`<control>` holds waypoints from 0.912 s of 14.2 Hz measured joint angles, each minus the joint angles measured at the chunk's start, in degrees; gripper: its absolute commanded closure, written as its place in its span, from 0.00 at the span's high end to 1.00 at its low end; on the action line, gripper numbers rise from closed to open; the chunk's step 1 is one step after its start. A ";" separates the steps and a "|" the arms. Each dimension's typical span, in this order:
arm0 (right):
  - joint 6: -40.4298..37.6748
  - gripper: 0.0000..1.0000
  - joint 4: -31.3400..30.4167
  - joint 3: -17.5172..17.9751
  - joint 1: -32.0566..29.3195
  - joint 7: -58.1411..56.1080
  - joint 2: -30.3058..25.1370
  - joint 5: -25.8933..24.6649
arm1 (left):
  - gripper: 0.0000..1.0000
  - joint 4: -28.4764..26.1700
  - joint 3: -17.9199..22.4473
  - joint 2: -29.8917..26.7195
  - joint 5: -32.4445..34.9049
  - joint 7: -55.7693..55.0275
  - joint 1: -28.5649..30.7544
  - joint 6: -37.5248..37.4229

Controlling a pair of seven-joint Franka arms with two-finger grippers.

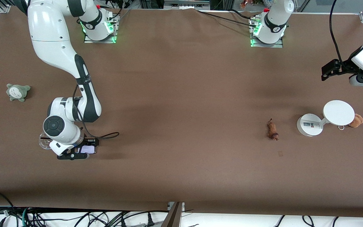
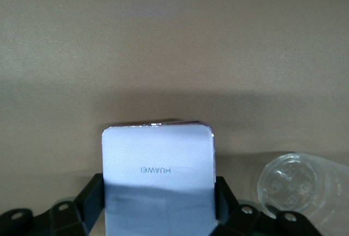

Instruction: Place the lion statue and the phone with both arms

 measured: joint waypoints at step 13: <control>-32.18 1.00 10.24 -2.69 -0.02 -6.05 -19.47 -1.33 | 1.00 0.38 0.11 0.30 0.00 -0.05 0.28 0.00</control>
